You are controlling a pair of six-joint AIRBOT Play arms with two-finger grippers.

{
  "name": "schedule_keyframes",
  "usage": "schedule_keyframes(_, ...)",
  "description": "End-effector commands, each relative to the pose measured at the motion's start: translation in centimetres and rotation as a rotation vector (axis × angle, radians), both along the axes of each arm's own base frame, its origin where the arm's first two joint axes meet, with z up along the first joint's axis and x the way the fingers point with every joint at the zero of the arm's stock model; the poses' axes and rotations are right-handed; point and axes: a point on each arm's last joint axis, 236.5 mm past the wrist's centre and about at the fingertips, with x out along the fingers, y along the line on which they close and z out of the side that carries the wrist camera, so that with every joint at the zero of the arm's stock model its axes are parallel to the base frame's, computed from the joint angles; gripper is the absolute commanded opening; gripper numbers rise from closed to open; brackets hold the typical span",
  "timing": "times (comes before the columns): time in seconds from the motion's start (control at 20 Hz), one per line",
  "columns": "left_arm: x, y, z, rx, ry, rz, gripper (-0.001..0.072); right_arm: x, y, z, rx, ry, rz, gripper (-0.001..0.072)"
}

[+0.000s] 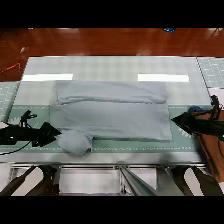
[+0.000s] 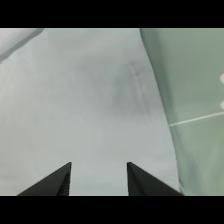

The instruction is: Fold the shirts.

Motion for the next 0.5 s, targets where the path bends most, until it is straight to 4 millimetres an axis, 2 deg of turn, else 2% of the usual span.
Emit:
schedule_keyframes(0.0,1.3,-0.4,-1.4,0.064,-0.073,-0.022,0.0497,1.7,-1.1,0.5,-0.023,-0.066,-0.059,0.0412)
schedule_keyframes(0.05,1.4,-0.7,-1.4,0.07,-0.08,-0.041,0.0326,2.2,-2.7,0.4,-0.05,-0.075,-0.122,0.0412)
schedule_keyframes(0.1,1.5,-0.9,-1.3,0.072,-0.091,-0.063,0.002,2.1,-4.4,0.2,-0.076,-0.068,-0.176,0.0412)
schedule_keyframes(0.15,1.6,-1.0,-1.1,0.072,-0.099,-0.077,0.0019,1.3,-6.3,-0.5,-0.112,-0.036,-0.219,0.0412)
schedule_keyframes(0.25,2.0,-1.0,-0.5,0.066,-0.107,-0.086,0.0019,-3.2,-9.1,-2.8,-0.192,0.138,-0.236,0.0412)
schedule_keyframes(0.3,2.4,-0.9,-0.3,0.069,-0.116,-0.087,0.0019,-5.1,-9.2,-3.8,-0.193,0.219,-0.247,0.0412)
schedule_keyframes(0.35,2.7,-0.7,-0.1,0.072,-0.124,-0.086,0.0019,-5.8,-8.4,-4.5,-0.16,0.254,-0.254,0.0412)
schedule_keyframes(0.45,3.1,-0.6,0.1,0.078,-0.134,-0.085,0.0019,-6.3,-5.5,-5.3,-0.052,0.265,-0.217,0.0412)
